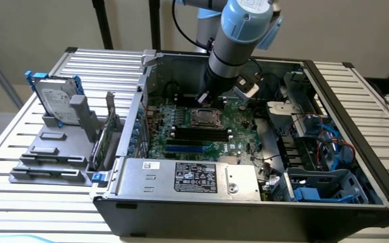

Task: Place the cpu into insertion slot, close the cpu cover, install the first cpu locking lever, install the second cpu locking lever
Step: 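Install the second cpu locking lever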

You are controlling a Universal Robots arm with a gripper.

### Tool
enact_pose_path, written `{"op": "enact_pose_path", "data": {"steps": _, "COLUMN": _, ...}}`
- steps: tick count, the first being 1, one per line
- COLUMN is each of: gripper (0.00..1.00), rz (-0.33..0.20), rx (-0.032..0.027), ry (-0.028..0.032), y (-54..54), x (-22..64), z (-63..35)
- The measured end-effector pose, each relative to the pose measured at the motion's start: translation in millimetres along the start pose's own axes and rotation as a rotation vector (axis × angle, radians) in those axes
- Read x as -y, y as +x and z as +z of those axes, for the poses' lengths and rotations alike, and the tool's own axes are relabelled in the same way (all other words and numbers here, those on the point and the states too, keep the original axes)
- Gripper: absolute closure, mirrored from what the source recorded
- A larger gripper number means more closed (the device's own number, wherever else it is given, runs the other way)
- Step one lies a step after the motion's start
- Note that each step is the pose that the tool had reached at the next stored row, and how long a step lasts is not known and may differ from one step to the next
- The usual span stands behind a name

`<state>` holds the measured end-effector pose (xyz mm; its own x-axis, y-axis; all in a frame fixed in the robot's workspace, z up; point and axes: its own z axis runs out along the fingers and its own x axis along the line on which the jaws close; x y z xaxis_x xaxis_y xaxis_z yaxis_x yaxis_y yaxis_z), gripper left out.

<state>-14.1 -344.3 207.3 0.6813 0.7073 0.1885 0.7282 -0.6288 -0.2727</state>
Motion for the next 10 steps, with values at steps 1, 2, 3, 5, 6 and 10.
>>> {"op": "enact_pose_path", "data": {"steps": 1, "gripper": 0.89, "rz": 0.0, "rx": 0.0, "ry": 0.0, "y": 0.0, "x": 0.0, "z": 0.0}}
{"op": "enact_pose_path", "data": {"steps": 2, "gripper": 0.89, "rz": 0.0, "rx": 0.0, "ry": 0.0, "y": 0.0, "x": 0.0, "z": 0.0}}
{"op": "enact_pose_path", "data": {"steps": 3, "gripper": 0.89, "rz": 0.0, "rx": 0.0, "ry": 0.0, "y": 0.0, "x": 0.0, "z": 0.0}}
{"op": "enact_pose_path", "data": {"steps": 5, "gripper": 0.89, "rz": 0.0, "rx": 0.0, "ry": 0.0, "y": 0.0, "x": 0.0, "z": 0.0}}
{"op": "enact_pose_path", "data": {"steps": 6, "gripper": 0.89, "rz": 0.0, "rx": 0.0, "ry": 0.0, "y": 0.0, "x": 0.0, "z": 0.0}}
{"op": "enact_pose_path", "data": {"steps": 10, "gripper": 0.89, "rz": 0.0, "rx": 0.0, "ry": 0.0, "y": 0.0, "x": 0.0, "z": 0.0}}
